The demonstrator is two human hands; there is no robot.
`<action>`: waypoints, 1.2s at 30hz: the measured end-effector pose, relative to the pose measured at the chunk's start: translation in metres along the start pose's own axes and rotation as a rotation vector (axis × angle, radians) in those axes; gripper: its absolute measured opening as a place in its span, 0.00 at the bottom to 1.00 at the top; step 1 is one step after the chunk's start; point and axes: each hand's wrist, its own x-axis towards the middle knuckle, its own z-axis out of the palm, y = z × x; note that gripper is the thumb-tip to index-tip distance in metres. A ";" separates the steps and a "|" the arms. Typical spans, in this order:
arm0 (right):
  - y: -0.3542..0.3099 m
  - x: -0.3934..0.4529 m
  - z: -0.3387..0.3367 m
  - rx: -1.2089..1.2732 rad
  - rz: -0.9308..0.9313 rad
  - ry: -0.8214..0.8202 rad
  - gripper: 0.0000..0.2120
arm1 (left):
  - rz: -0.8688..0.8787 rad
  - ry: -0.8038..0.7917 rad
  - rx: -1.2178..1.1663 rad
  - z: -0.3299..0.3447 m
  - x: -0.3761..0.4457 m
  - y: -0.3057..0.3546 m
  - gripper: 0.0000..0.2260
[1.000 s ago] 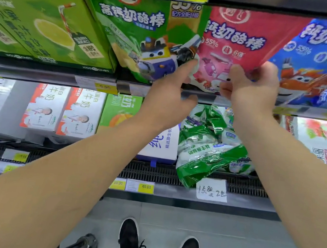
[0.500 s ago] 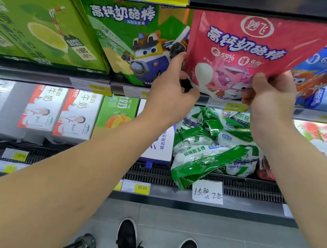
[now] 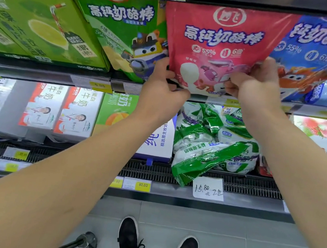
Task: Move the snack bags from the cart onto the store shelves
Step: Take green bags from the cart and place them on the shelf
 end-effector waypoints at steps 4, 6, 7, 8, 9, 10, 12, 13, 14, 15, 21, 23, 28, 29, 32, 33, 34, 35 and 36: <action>0.003 -0.007 0.002 -0.020 -0.013 -0.047 0.21 | -0.006 0.024 0.009 -0.004 -0.006 -0.002 0.29; 0.006 -0.016 0.000 -0.031 -0.055 -0.022 0.27 | -0.027 0.047 0.017 -0.005 -0.009 -0.003 0.30; 0.009 -0.021 0.000 -0.046 -0.078 0.012 0.29 | -0.026 0.062 0.025 -0.005 -0.011 -0.004 0.29; 0.012 -0.026 -0.001 -0.064 -0.102 0.046 0.28 | -0.012 0.073 0.045 -0.005 -0.013 -0.005 0.28; 0.017 -0.029 0.000 -0.088 -0.123 0.065 0.27 | 0.006 0.077 0.076 -0.004 -0.016 -0.006 0.26; 0.019 -0.031 0.001 -0.126 -0.138 0.062 0.25 | 0.025 0.069 0.112 -0.003 -0.018 -0.007 0.24; 0.021 -0.030 0.004 -0.233 -0.119 -0.022 0.25 | 0.051 0.021 0.180 0.001 -0.022 -0.007 0.23; 0.020 -0.029 0.002 -0.271 -0.098 -0.074 0.27 | 0.066 -0.004 0.207 0.006 -0.024 -0.005 0.23; 0.020 -0.028 0.002 -0.289 -0.083 -0.112 0.28 | 0.079 -0.022 0.230 0.008 -0.024 -0.005 0.24; 0.019 -0.028 -0.002 -0.290 -0.075 -0.124 0.29 | 0.089 -0.036 0.245 0.012 -0.024 -0.003 0.25; 0.021 -0.031 -0.053 -0.280 -0.078 0.283 0.16 | 0.125 -0.098 0.287 0.042 -0.023 0.012 0.27; 0.021 -0.020 -0.075 -0.199 -0.085 0.463 0.17 | 0.148 -0.134 0.288 0.058 -0.022 0.020 0.28; 0.013 0.023 -0.099 0.217 0.048 0.394 0.12 | 0.173 -0.179 0.298 0.087 -0.018 0.038 0.31; 0.011 0.029 -0.100 0.249 0.074 0.365 0.07 | 0.171 -0.175 0.292 0.093 -0.018 0.041 0.31; 0.010 0.044 -0.104 0.277 0.132 0.316 0.10 | 0.148 -0.173 0.270 0.100 -0.017 0.047 0.31; 0.010 0.049 -0.110 0.279 0.147 0.311 0.12 | 0.135 -0.168 0.264 0.103 -0.015 0.050 0.31; 0.010 0.052 -0.117 0.271 0.158 0.317 0.12 | 0.119 -0.163 0.253 0.105 -0.014 0.051 0.31; 0.011 0.056 -0.125 0.261 0.157 0.324 0.12 | 0.102 -0.156 0.244 0.107 -0.011 0.053 0.31; 0.012 0.059 -0.135 0.259 0.150 0.328 0.11 | 0.088 -0.152 0.240 0.110 -0.009 0.054 0.31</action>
